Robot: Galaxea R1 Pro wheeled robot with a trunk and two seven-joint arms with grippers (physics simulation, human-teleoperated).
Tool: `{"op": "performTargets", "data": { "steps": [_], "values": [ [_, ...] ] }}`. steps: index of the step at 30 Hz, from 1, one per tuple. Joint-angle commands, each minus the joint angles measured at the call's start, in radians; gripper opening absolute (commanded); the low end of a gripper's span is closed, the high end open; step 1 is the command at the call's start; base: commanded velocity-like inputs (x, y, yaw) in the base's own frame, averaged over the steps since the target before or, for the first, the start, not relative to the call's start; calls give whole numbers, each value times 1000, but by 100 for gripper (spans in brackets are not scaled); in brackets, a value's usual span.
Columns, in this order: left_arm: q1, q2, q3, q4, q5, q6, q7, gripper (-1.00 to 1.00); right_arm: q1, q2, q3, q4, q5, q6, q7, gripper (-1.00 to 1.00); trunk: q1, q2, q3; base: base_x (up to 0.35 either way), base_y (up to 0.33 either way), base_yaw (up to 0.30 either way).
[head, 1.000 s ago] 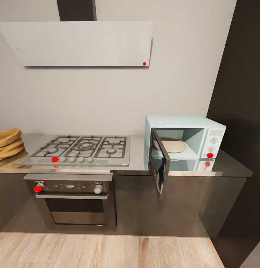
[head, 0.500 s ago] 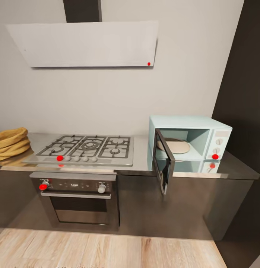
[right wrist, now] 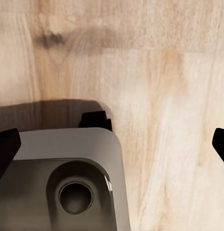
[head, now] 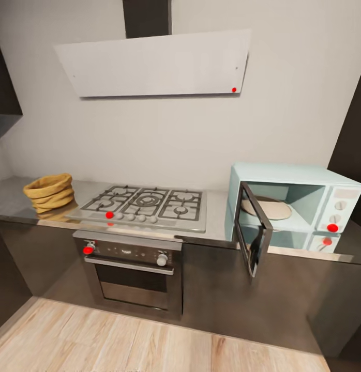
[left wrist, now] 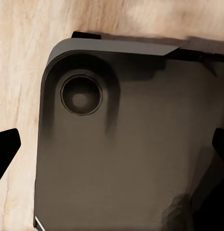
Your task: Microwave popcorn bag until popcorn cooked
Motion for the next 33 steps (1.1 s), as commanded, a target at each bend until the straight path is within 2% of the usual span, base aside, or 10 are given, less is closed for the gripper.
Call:
{"op": "performTargets", "data": {
  "steps": [1, 16, 22, 33],
  "values": [
    [0, 0, 1, -1, 9, -1, 0, 100, -1, -1, -8, 3, 7, -5, 1, 100, 0, 0, 0, 0, 0, 268],
    [0, 0, 1, -1, 9, -1, 0, 100, -1, 0, -7, 3, 9, -6, -3, 100, 0, 0, 7, 0, 0, 268],
    [0, 0, 1, -1, 9, -1, 0, 100, 0, 18, -7, 2, 11, -7, -21, 100, 0, 0, 10, 0, 0, 268],
    [0, 0, 1, -1, 9, -1, 0, 100, 5, 18, -6, 2, 11, -2, -23, 100, 0, 0, 12, 0, 0, 247]
  ]
}}
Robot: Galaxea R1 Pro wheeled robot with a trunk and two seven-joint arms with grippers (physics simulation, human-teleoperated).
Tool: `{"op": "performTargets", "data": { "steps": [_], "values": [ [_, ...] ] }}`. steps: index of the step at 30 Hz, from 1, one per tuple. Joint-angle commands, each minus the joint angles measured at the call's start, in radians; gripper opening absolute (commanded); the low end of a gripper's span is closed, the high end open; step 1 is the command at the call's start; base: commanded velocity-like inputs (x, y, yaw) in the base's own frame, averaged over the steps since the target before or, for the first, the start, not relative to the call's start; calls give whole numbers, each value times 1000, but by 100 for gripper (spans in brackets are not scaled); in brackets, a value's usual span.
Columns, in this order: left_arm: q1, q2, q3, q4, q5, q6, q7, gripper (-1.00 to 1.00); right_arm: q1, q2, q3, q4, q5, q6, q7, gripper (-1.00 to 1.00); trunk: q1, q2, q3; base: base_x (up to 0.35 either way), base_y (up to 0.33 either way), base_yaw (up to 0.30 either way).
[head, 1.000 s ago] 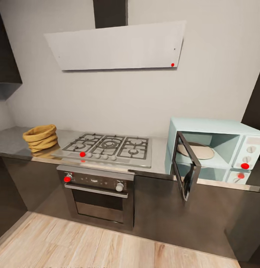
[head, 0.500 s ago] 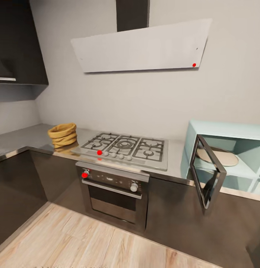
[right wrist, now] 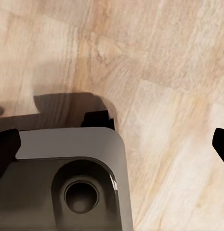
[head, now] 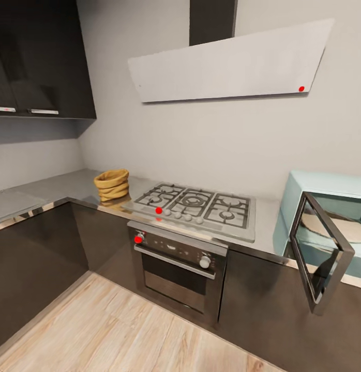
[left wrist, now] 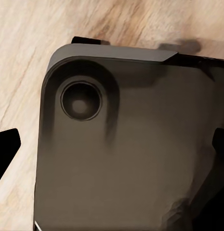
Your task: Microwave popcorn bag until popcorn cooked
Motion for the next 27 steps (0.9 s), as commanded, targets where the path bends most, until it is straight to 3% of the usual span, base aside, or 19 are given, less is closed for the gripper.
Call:
{"op": "performTargets", "data": {
  "steps": [1, 12, 27],
  "values": [
    [0, 0, 1, -1, 9, -1, 0, 100, -1, -2, -8, 3, 6, -4, 3, 100, 0, 0, -1, 0, 0, 57],
    [0, 2, 0, -1, 7, -1, -7, 100, -1, -8, -3, 3, 6, 14, 7, 100, 0, 0, -1, 16, 12, 7],
    [0, 3, 0, 0, 5, 2, -9, 100, -1, -10, -3, 3, 8, 15, 3, 100, 0, 0, -1, 235, 203, 0]
  ]
}}
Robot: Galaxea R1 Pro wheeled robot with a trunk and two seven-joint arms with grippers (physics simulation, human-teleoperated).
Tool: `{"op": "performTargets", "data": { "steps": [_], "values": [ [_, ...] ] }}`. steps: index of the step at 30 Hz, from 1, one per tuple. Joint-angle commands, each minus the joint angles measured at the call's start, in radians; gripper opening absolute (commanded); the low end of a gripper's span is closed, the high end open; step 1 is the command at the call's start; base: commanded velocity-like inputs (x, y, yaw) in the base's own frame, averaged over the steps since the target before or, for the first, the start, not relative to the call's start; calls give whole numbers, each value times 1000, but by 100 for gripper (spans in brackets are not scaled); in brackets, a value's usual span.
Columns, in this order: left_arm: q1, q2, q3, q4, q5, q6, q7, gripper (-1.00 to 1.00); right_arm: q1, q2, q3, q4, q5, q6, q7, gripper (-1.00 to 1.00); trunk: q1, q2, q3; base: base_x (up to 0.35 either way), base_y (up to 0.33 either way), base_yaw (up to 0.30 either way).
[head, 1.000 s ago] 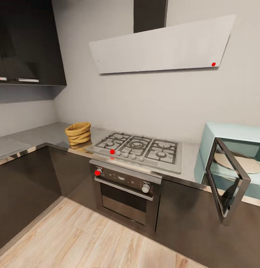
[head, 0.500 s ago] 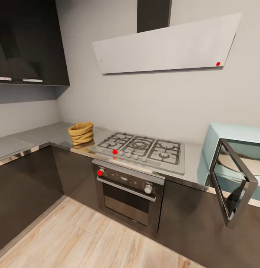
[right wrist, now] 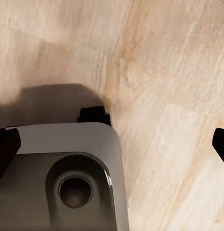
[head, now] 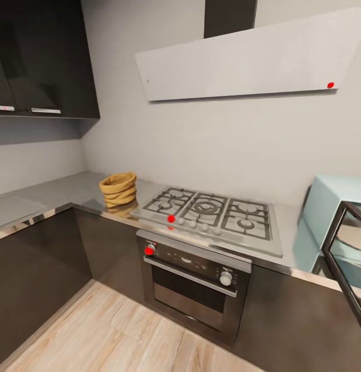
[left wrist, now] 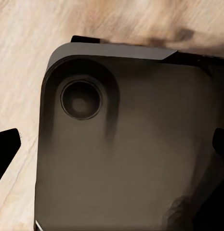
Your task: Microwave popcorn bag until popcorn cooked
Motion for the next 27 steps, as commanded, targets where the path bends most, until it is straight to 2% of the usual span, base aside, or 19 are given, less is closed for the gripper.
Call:
{"op": "performTargets", "data": {
  "steps": [1, 27],
  "values": [
    [0, -1, 1, -1, 9, -1, -1, 100, -1, -1, -9, 3, 7, -5, 1, 100, 0, 0, -1, 251, 217, 0],
    [0, -1, 1, -3, 8, -2, -1, 100, -1, -1, -9, 3, 6, -5, 1, 100, 0, 0, -1, 238, 223, 0]
  ]
}}
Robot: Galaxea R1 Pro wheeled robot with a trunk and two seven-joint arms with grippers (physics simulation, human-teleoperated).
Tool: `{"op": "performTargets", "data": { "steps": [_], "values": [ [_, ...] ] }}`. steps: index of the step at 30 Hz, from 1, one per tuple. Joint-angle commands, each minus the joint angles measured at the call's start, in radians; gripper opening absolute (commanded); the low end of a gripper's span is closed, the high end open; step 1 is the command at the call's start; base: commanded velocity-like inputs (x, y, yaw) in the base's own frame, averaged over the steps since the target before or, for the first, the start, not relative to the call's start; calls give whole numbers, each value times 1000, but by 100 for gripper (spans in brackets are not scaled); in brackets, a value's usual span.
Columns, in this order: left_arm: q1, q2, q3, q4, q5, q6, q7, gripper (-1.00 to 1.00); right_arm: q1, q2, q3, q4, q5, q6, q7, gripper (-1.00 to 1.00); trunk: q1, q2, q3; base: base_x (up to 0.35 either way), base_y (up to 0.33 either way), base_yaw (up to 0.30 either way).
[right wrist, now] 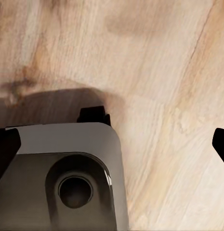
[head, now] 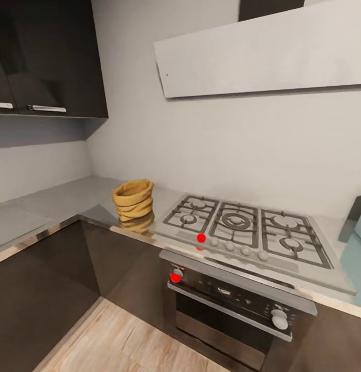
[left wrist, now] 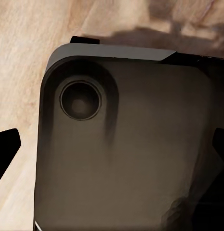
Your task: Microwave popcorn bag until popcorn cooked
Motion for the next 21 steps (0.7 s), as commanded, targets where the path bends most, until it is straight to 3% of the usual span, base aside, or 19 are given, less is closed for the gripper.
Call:
{"op": "performTargets", "data": {
  "steps": [1, 21],
  "values": [
    [0, 0, 1, -1, 9, -1, -1, 100, -1, -1, -8, 3, 6, -5, 1, 100, 0, 0, -1, 164, 237, 0],
    [0, 0, 1, -1, 9, -2, -1, 100, -1, 0, -8, 2, 6, -5, 1, 100, 0, 0, -1, 156, 237, 0]
  ]
}}
